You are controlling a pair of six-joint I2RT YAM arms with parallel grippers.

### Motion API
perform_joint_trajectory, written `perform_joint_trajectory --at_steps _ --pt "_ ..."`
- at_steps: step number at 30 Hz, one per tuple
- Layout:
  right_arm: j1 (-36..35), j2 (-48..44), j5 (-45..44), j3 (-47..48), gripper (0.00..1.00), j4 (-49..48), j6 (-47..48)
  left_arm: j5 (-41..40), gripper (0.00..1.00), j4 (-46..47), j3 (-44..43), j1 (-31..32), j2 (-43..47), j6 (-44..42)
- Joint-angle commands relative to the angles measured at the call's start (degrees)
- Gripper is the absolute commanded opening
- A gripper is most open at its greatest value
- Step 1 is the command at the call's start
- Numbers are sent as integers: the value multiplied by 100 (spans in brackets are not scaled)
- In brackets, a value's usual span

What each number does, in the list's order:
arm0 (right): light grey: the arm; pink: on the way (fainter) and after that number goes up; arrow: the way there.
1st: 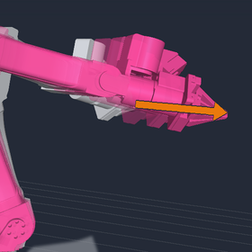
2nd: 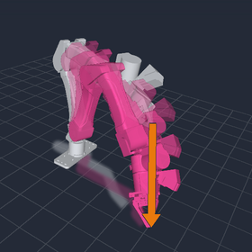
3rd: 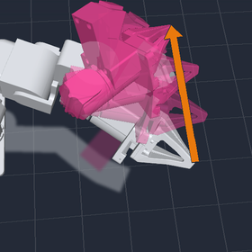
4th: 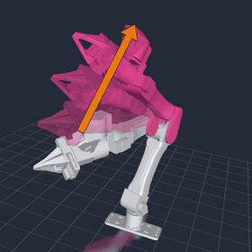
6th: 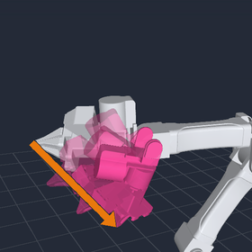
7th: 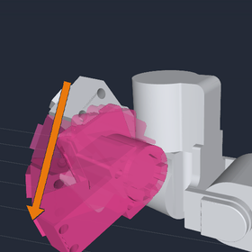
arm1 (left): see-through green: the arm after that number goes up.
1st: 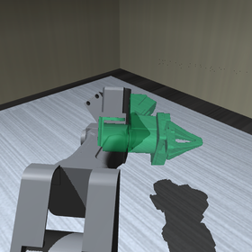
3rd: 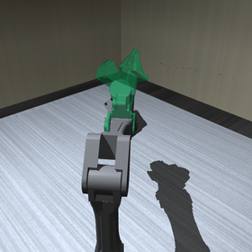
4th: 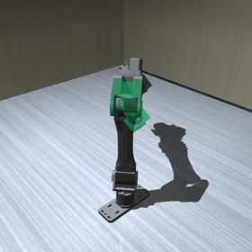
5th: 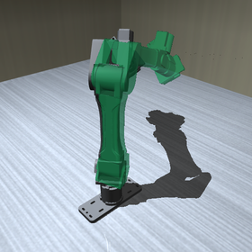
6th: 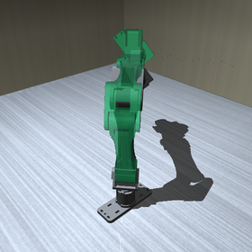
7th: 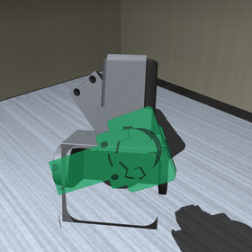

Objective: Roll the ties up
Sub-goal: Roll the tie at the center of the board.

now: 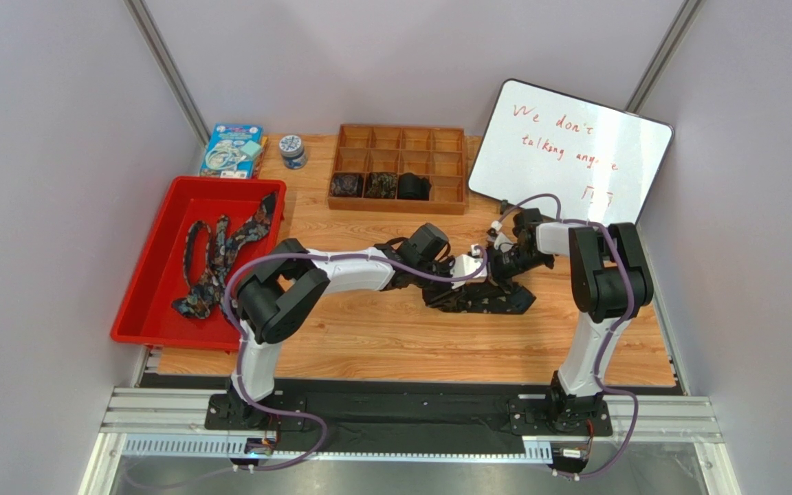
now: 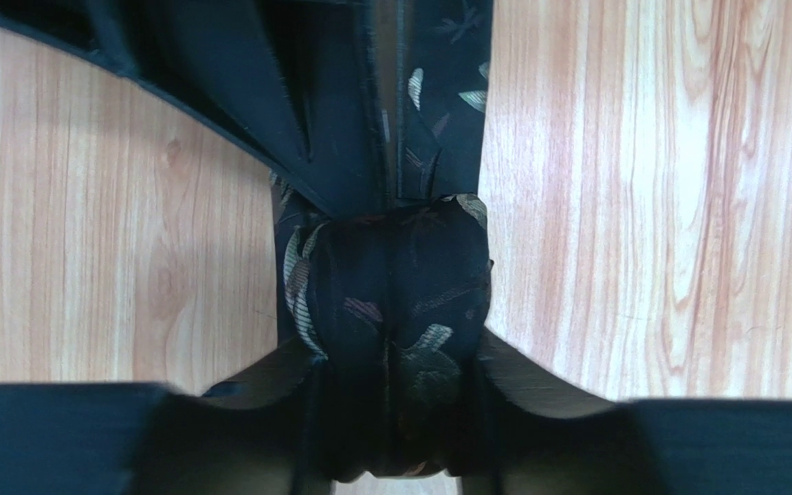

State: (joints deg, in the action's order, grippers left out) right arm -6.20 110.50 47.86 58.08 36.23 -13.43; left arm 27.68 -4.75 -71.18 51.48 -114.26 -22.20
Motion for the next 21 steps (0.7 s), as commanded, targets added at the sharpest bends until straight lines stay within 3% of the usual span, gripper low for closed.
perform_joint_trajectory --at_steps 1,3,6,7,9,12,18,21 --pt "-48 227 -1007 -60 0 -397 218 -35 31 -192 -89 72 -140 -435" --pt "-48 227 -928 -25 0 -354 209 -122 20 -350 -124 81 -167 -435" --pt "4 235 -630 219 2 66 349 -289 16 -623 -168 72 -185 -505" --pt "57 209 -541 290 10 199 385 -333 16 -684 -168 81 -185 -531" --pt "232 -10 -287 440 18 515 464 -430 15 -799 -116 72 -167 -566" --pt "408 -317 -50 651 46 1059 762 -483 14 -896 -107 72 -176 -549" --pt "374 -731 487 590 63 1598 1062 -527 15 -904 -116 81 -228 -540" --pt "199 -714 663 432 62 1344 905 -518 16 -896 -142 72 -264 -549"
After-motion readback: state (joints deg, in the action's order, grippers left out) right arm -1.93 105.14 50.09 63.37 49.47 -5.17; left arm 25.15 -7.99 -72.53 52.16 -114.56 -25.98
